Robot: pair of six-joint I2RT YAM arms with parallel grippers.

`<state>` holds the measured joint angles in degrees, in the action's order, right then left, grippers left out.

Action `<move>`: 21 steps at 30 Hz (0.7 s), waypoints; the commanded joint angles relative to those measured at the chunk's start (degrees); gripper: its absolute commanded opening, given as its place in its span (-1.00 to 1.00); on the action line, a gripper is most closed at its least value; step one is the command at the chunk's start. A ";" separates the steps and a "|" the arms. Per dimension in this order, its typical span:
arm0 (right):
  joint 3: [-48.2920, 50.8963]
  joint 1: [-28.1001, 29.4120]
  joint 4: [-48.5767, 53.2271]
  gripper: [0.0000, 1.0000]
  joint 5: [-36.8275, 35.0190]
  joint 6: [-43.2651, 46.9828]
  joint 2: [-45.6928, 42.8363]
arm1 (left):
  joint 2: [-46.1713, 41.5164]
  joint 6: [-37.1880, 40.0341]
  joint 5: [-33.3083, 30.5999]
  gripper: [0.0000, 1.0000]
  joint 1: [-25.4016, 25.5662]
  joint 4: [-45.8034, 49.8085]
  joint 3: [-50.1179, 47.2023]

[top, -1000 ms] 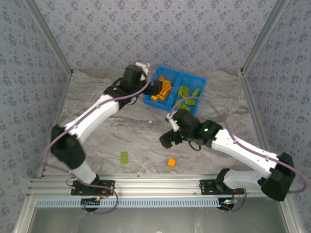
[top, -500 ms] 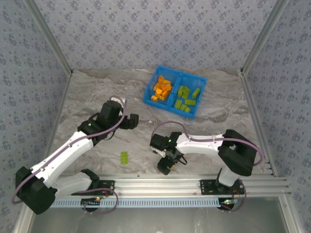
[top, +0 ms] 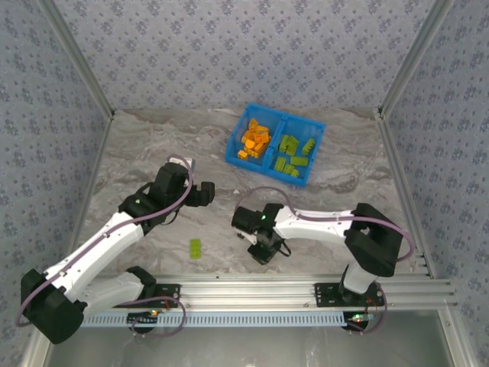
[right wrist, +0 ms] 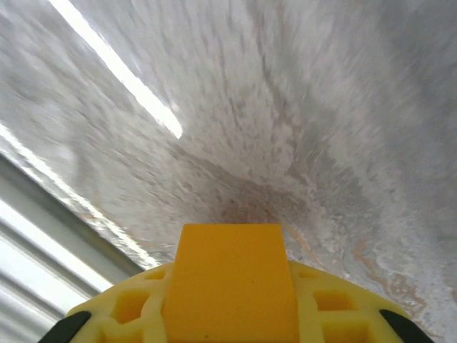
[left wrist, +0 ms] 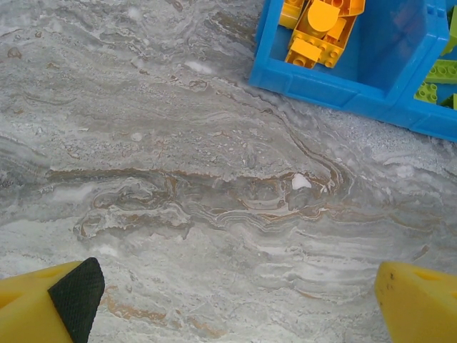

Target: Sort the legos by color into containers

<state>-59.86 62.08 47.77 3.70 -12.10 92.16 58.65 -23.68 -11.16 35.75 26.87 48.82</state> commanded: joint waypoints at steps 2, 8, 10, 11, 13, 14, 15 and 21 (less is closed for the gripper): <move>-10.21 -8.76 -4.27 -0.57 1.66 0.06 -8.60 | -2.82 -0.83 0.74 0.99 0.02 -0.43 0.09; -28.02 -20.13 -13.05 -0.51 -9.03 -0.16 -1.49 | -6.10 -1.36 1.56 0.99 0.04 1.49 -1.09; -35.58 -23.37 -13.07 -0.52 -12.54 0.69 5.17 | -7.07 -2.13 1.84 0.98 0.15 2.96 -1.36; -39.00 -24.70 -13.06 -0.52 -13.31 0.67 8.15 | -7.59 -2.61 2.40 0.99 0.27 3.22 -1.72; -46.05 -27.20 -13.10 -0.53 -13.83 1.84 15.66 | -8.81 -3.75 3.86 0.99 0.45 3.36 -2.73; -49.83 -28.25 -12.41 -0.53 -14.27 2.48 18.81 | -9.35 -4.27 4.18 0.98 0.50 3.30 -3.30; -54.49 -29.07 -10.80 -0.53 -14.80 3.52 23.26 | -9.78 -4.74 4.39 0.98 0.56 3.36 -3.85; -72.73 -32.03 -6.49 -0.53 -20.54 8.04 41.24 | -11.14 -5.66 3.79 0.99 0.82 5.78 -4.94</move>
<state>-127.46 30.83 36.64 -12.64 -7.55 129.60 48.77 -28.05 -7.92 36.18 30.61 43.92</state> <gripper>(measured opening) 0.333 0.993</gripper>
